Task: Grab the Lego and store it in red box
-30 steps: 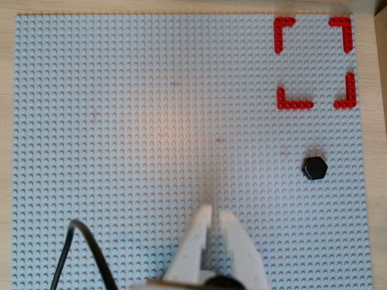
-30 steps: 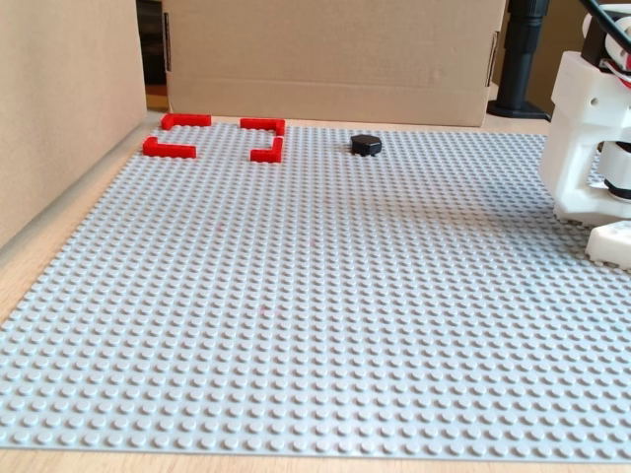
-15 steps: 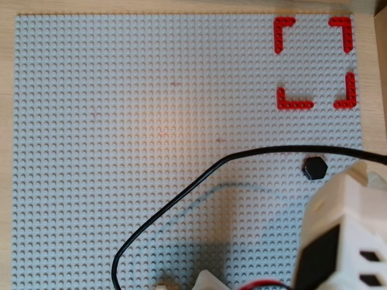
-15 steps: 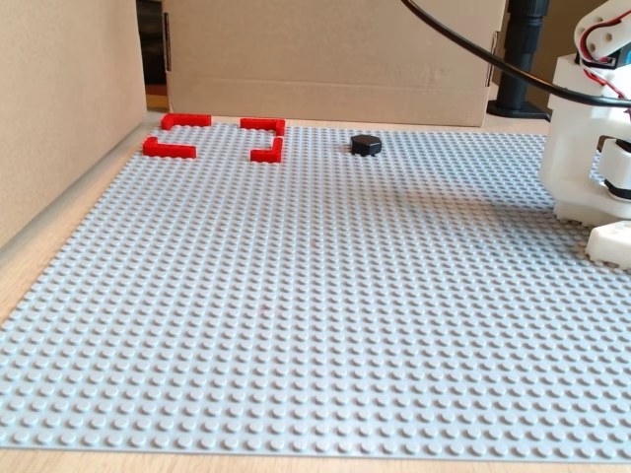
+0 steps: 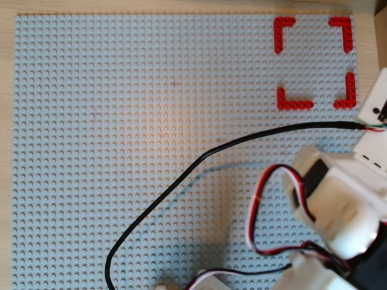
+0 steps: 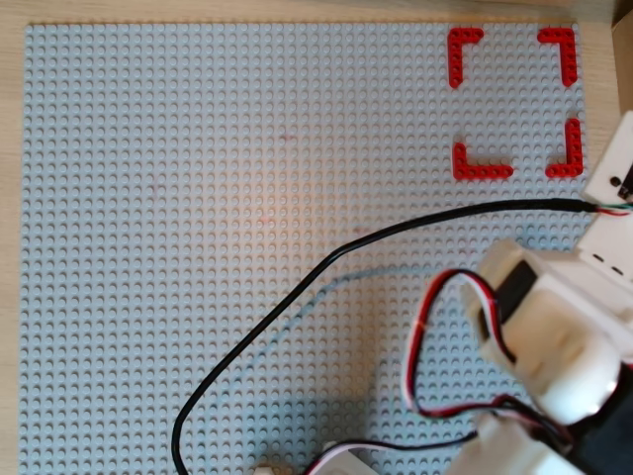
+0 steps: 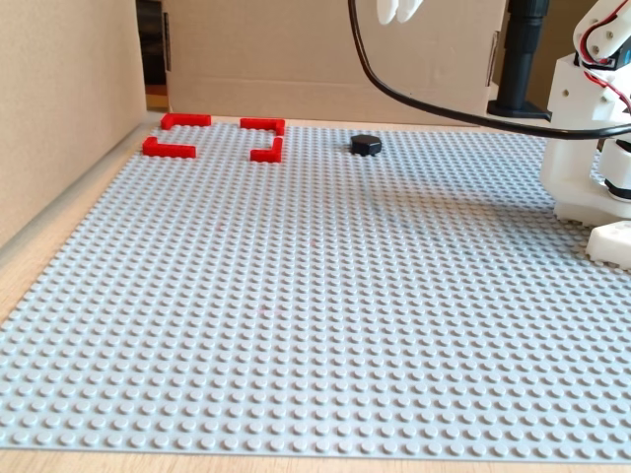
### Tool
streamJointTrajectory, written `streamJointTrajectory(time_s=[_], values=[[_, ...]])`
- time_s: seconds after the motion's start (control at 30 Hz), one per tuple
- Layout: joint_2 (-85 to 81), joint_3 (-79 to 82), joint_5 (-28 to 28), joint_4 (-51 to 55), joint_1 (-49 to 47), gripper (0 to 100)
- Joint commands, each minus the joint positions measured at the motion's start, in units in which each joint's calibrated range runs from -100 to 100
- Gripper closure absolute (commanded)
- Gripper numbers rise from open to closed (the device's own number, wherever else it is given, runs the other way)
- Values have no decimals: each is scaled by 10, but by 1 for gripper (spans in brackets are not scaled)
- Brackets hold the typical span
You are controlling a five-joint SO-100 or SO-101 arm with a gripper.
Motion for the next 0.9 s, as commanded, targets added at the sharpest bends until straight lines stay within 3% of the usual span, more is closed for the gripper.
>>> streamJointTrajectory(time_s=[0.0,0.4,0.87], values=[[16,21,-1,-40,-2,86],[158,44,2,-144,39,78],[292,33,4,-209,41,78]])
